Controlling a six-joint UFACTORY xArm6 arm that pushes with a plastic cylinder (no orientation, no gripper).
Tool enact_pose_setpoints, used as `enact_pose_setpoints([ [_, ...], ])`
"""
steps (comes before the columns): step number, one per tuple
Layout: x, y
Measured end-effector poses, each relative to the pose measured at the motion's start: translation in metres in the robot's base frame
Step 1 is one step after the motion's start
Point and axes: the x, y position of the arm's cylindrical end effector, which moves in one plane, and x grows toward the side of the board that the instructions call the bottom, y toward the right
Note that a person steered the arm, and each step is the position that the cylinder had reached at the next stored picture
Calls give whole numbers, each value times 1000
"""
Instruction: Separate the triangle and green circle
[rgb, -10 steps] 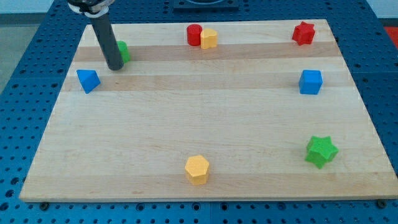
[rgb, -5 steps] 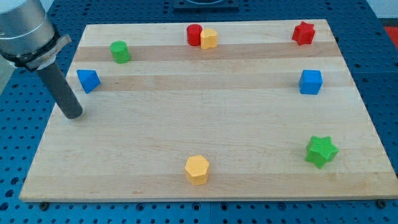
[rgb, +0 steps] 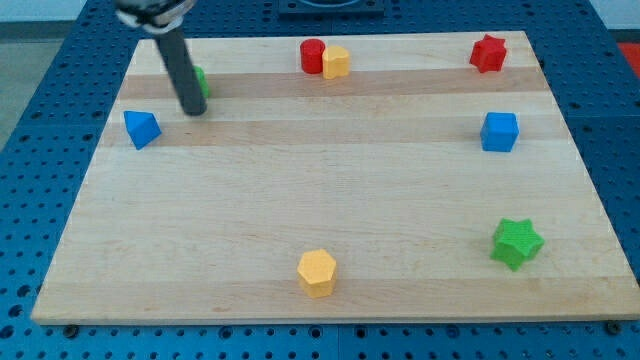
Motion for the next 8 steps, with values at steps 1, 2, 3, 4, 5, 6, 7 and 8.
enact_pose_setpoints([
  [1,33,-7],
  [2,152,-49],
  [3,202,-83],
  [4,175,-119],
  [5,126,-127],
  [6,83,-127],
  [7,81,-127],
  [8,69,-108],
])
